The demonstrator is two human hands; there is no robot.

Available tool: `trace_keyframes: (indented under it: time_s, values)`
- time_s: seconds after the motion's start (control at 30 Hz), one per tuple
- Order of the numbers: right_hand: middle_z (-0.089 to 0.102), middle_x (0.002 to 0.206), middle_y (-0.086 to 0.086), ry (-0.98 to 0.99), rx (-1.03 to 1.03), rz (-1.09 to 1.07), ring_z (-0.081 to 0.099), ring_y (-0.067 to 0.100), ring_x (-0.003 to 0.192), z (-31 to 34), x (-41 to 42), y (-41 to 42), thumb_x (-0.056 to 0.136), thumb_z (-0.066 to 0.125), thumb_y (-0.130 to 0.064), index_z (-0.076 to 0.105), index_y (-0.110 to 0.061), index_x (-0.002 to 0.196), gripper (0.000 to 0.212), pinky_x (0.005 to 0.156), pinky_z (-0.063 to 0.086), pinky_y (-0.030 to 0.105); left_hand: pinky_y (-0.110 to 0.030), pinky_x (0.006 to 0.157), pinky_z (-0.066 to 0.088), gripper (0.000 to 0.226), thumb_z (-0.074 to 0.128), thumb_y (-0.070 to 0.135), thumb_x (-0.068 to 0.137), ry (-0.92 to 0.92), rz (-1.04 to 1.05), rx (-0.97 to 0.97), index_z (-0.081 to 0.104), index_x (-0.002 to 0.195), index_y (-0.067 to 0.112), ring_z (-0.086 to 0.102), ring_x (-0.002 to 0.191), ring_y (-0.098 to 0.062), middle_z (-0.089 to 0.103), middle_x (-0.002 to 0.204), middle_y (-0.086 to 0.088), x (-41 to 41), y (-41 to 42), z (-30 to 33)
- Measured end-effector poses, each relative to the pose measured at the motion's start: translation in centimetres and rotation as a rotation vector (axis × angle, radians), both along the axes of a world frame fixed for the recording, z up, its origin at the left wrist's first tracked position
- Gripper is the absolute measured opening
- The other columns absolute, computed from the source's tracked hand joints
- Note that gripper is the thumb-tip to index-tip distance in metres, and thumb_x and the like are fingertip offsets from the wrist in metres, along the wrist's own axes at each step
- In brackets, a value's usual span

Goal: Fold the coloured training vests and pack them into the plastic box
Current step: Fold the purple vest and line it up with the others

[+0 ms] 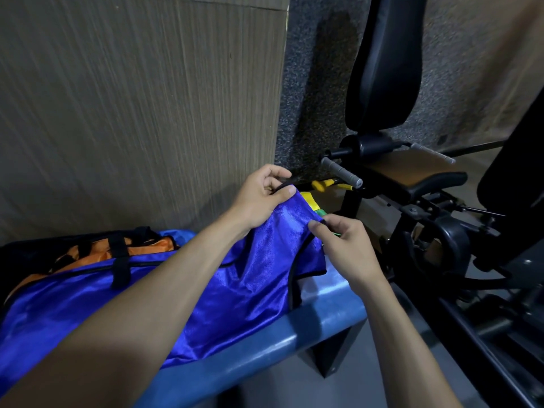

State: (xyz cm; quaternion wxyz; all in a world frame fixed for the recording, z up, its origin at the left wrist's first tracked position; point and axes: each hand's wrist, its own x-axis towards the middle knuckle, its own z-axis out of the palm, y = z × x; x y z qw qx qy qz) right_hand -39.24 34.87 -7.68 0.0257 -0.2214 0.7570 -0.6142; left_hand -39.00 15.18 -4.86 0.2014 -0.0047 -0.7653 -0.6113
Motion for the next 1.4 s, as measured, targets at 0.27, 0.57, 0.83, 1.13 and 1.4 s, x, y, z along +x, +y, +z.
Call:
trace_keyframes:
  time_s: [0.27,0.57,0.83,1.13,1.4]
  values:
    - [0.067,0.081,0.014,-0.146,-0.150,0.040,0.058,0.018,0.079,0.2,-0.1,-0.1,0.100,0.061,-0.039,0.072,0.002,0.089,0.044,0.074,0.047,0.039,-0.017,0.072,0.051,0.004,0.073,0.010,0.091,-0.216,-0.126,-0.033,0.073,0.093,0.014,0.063,0.069,-0.002,0.071,0.079,0.000,1.2,-1.2,0.9]
    - [0.077,0.092,0.008,-0.057,-0.191,0.076,0.068,0.025,0.084,0.8,0.2,-0.3,0.091,0.063,0.007,0.068,-0.022,0.121,0.041,0.080,0.056,0.045,-0.019,0.076,0.048,0.015,0.078,0.009,0.087,-0.143,-0.401,-0.373,0.075,0.101,0.004,0.062,0.078,-0.005,0.074,0.090,-0.010,2.7,0.3,3.5]
    - [0.077,0.095,0.001,-0.086,-0.236,0.028,0.066,0.021,0.087,0.9,-0.2,-0.4,0.094,0.059,-0.007,0.065,-0.025,0.126,0.037,0.084,0.053,0.039,-0.039,0.088,0.053,0.011,0.074,0.027,0.090,-0.082,-0.350,-0.476,0.068,0.097,0.020,0.064,0.091,-0.010,0.070,0.103,-0.002,-0.1,0.8,1.2]
    - [0.075,0.095,-0.001,0.079,-0.035,-0.067,0.070,0.022,0.089,0.3,-1.9,-0.8,0.085,0.066,0.001,0.061,-0.025,0.133,0.055,0.079,0.054,0.027,-0.017,0.068,0.041,0.010,0.070,0.017,0.092,0.315,0.093,-0.690,0.063,0.097,0.021,0.057,0.075,-0.010,0.058,0.090,0.011,4.8,3.2,-0.3]
    - [0.074,0.085,-0.001,0.076,-0.118,-0.121,0.065,0.010,0.069,1.0,-2.8,-3.2,0.084,0.070,-0.005,0.069,-0.029,0.113,0.038,0.067,0.051,0.029,-0.029,0.051,0.045,0.028,0.071,0.047,0.079,0.142,-0.219,-1.548,0.067,0.099,0.028,0.062,0.075,-0.017,0.063,0.090,0.007,11.7,5.9,-9.9]
